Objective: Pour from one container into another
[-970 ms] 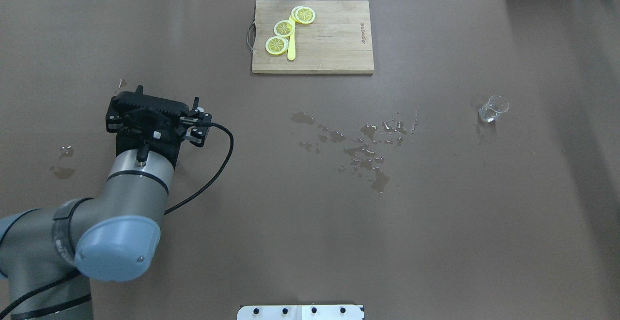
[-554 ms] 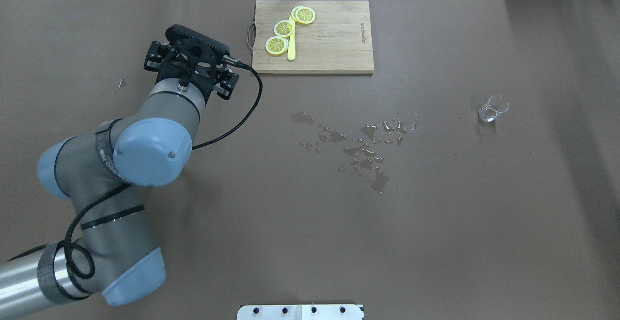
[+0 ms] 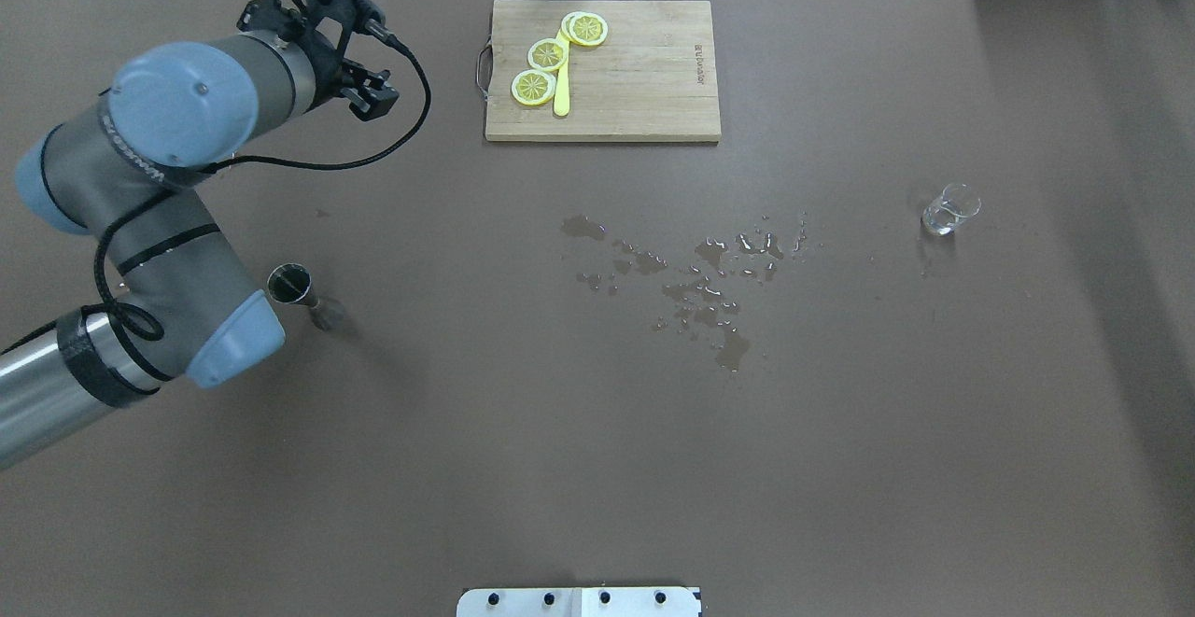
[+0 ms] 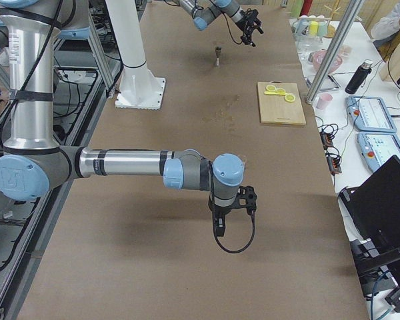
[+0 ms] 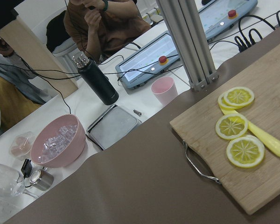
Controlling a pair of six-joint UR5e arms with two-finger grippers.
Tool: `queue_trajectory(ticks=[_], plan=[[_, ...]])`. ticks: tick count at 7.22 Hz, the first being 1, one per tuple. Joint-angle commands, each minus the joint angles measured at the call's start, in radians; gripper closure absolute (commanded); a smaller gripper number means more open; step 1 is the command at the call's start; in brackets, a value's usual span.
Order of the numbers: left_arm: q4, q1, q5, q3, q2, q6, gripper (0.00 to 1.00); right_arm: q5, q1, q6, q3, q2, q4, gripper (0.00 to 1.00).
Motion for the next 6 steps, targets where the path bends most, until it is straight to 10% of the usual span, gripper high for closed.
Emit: queue_trajectory(ticks=[1, 4, 6], plan=[[-0.078, -0.148, -0.275, 0.089, 0.039, 0.099, 0.01, -0.001, -0.001, 0.008, -0.021, -0.013, 0.083, 0.00], [-0.074, -0.358, -0.693, 0.228, 0.088, 0.096, 0.01, 0.000, -0.001, 0.019, -0.038, -0.014, 0.089, 0.00], [-0.059, -0.454, -0.781, 0.313, 0.154, 0.096, 0.01, 0.002, -0.001, 0.022, -0.041, -0.005, 0.089, 0.00]])
